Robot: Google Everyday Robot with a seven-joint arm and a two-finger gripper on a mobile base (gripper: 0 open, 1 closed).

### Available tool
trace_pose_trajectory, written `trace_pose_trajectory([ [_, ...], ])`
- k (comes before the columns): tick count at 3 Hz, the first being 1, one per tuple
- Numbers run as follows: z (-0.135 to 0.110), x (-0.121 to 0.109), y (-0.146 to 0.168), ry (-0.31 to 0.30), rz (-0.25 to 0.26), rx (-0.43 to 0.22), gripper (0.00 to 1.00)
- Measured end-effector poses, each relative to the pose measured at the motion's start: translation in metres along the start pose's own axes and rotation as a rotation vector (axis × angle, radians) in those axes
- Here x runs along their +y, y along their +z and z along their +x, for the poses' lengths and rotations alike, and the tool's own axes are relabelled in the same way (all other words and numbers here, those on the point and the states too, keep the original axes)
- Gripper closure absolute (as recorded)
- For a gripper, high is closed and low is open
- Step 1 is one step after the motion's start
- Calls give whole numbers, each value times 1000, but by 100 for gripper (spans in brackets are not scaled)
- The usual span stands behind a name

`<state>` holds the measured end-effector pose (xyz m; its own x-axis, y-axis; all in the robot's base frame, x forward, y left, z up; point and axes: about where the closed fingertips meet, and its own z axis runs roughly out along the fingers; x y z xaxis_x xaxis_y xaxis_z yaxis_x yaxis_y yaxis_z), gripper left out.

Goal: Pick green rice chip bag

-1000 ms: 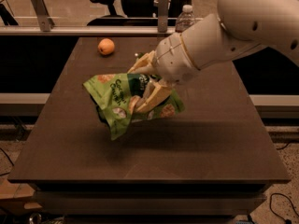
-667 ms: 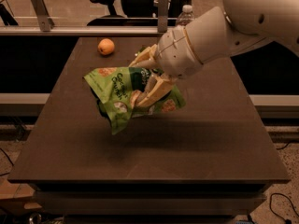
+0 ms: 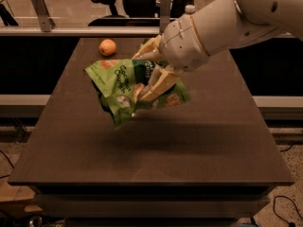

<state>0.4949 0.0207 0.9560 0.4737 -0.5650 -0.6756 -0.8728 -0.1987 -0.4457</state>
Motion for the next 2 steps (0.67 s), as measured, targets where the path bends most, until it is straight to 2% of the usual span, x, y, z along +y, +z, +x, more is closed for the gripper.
trace_pose_trajectory([
  [2, -1, -5, -10, -7, 25, 5, 100],
])
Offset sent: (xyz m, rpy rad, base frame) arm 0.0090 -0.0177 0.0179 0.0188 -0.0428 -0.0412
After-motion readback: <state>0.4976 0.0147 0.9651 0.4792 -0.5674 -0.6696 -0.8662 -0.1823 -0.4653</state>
